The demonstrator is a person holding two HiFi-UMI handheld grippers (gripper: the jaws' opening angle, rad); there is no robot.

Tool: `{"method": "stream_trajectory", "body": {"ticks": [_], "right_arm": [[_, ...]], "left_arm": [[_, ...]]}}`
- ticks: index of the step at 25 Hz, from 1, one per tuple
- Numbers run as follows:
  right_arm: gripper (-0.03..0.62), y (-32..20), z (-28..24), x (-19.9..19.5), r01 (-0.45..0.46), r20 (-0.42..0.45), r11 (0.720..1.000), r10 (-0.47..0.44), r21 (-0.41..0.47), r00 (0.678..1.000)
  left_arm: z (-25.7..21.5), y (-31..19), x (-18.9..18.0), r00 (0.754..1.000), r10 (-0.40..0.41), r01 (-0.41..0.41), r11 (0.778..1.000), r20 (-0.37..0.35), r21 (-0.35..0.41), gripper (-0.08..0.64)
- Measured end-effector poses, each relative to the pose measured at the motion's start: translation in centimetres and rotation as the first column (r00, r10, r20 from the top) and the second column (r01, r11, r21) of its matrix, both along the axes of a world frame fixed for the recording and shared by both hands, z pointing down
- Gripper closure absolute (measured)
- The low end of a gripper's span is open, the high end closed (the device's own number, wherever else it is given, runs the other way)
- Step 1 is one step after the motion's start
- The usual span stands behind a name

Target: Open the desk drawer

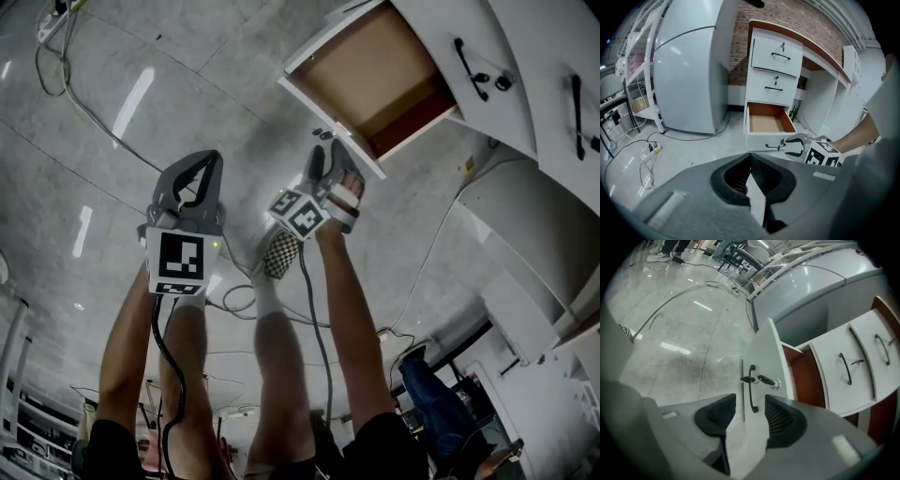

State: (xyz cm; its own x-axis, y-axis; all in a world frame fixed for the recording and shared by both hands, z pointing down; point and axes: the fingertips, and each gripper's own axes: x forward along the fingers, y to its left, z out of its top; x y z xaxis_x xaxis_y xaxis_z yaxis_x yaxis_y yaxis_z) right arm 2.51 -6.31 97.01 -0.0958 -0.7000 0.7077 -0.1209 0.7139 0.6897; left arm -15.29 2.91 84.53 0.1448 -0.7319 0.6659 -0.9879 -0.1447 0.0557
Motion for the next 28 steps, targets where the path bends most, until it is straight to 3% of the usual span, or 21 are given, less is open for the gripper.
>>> {"method": "stream_trajectory", "body": {"ticks": [9,16,21,28], "right_arm": [[0.394,-0.8,-8.6,2.9,-0.091,0.101,0.996,0.091,-0.004,0.991],[0.394,-3.5,-20.1,4.6,-0.225,0.258,0.974,0.221,-0.015,0.941],[0.394,-4.5,-29.4,6.0,-0.31,0.386,0.949,0.306,-0.055,0.87],[0.394,-5.1,-44.2,7.6,-0.381,0.61,0.918,0.366,-0.113,0.703]], "left_arm": [[-7.2,-1.3,1.8,0.999,0.037,-0.037,0.999,0.014,-0.005,0.549],[-16.2,-4.8,3.5,0.997,0.072,-0.074,0.996,0.032,0.052,0.549],[-23.7,-7.3,5.2,0.995,0.095,-0.099,0.99,0.043,0.104,0.549],[-35.1,-9.5,7.1,0.992,0.109,-0.117,0.977,0.056,0.181,0.549]]}}
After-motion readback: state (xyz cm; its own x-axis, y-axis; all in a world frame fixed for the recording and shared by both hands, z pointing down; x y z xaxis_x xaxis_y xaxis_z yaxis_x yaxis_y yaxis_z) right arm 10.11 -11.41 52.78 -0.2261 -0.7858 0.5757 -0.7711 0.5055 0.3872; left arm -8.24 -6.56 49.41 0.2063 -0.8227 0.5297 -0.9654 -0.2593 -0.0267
